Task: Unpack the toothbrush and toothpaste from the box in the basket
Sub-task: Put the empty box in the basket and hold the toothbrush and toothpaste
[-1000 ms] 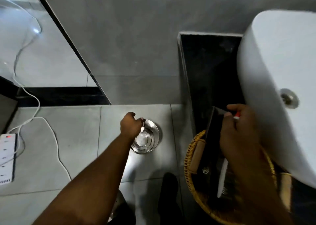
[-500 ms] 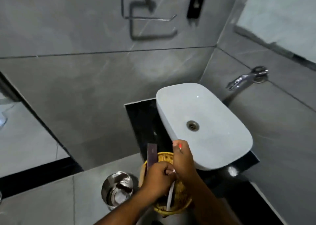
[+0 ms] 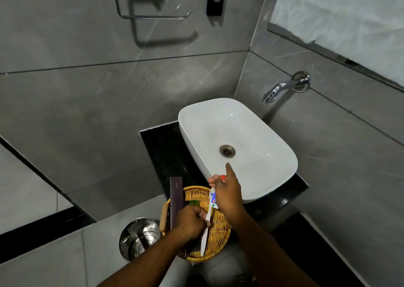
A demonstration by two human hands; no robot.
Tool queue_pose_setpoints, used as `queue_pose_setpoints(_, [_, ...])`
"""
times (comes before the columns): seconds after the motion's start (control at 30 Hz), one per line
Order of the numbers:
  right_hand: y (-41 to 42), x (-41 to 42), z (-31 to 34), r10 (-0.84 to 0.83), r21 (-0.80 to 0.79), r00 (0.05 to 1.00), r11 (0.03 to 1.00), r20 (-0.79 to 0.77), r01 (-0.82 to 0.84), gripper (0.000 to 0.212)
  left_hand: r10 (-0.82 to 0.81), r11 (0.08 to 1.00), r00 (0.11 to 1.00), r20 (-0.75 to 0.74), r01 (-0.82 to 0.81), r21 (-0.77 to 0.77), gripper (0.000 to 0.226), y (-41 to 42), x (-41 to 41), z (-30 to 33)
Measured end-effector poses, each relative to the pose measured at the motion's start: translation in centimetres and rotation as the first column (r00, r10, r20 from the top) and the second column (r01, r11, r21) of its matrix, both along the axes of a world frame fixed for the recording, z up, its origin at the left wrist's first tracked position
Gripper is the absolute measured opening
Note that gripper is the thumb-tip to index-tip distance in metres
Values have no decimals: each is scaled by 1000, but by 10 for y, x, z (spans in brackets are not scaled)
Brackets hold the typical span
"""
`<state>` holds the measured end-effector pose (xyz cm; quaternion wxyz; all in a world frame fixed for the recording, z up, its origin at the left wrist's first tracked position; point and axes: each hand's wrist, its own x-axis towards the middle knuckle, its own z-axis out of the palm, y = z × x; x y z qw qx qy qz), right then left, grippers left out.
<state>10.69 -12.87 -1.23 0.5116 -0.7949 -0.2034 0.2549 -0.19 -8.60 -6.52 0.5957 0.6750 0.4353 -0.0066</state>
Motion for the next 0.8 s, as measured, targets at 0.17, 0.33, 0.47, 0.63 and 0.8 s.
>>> queue_pose_setpoints(0.17, [-2, 8, 4, 3, 32, 987, 999, 161, -8, 51, 50, 998, 997, -67, -52, -34, 9, 4, 5, -14])
queue_pose_setpoints(0.33, [-17, 11, -4, 84, -65, 987, 995, 135, -76, 48, 167, 973, 985, -48, -172, -154, 4, 3, 11, -22])
queue_pose_setpoints(0.47, [-29, 3, -18, 228, -157, 960, 966, 160, -203, 42, 203, 968, 979, -16, -204, -145, 10, 5, 15, -21])
queue_pose_setpoints(0.63, [-38, 1, -29, 315, -185, 931, 941, 182, -282, 41, 205, 978, 977, 56, -202, -52, 15, 8, 12, -13])
queue_pose_setpoints(0.8, [-46, 1, -35, 257, -143, 949, 962, 182, -233, 42, 11, 935, 996, 93, 23, -354, 16, 7, -8, 5])
